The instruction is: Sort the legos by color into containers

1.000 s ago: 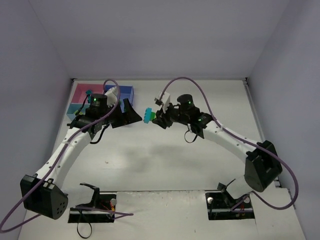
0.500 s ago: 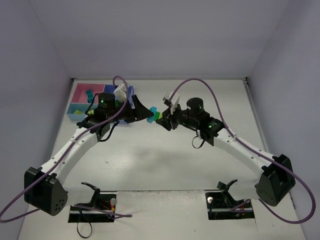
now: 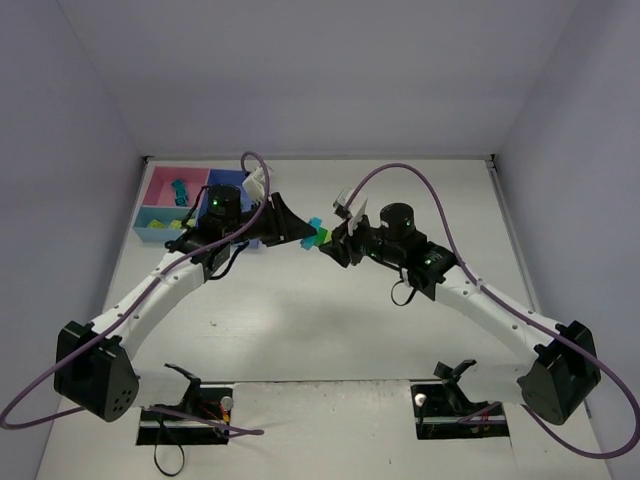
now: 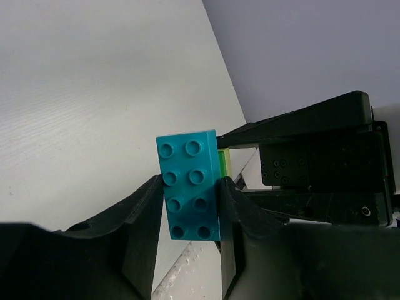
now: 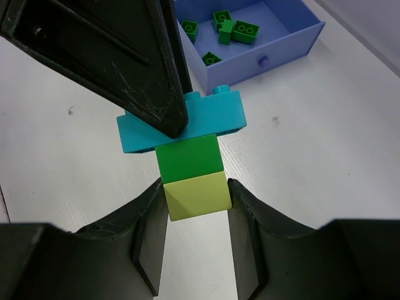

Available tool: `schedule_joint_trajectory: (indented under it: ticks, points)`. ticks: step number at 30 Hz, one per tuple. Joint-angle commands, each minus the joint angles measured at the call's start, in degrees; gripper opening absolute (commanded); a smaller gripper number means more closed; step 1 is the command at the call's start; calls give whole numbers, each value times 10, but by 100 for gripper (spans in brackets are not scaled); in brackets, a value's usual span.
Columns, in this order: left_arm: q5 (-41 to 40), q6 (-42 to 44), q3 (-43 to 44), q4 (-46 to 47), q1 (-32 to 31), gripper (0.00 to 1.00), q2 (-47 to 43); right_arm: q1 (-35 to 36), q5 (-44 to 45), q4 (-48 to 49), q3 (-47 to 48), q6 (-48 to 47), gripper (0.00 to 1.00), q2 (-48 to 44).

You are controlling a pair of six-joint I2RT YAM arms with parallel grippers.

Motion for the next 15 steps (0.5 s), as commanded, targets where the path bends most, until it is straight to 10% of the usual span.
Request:
schedule_joint_trajectory:
  ticks: [1,15]
  points:
    - [20,4,13,49,1,5,-2,3,9,46,0,1,0,-31]
    - [28,63,64,-37,39,0,2,-1,38,37,-41,-19,0,-35]
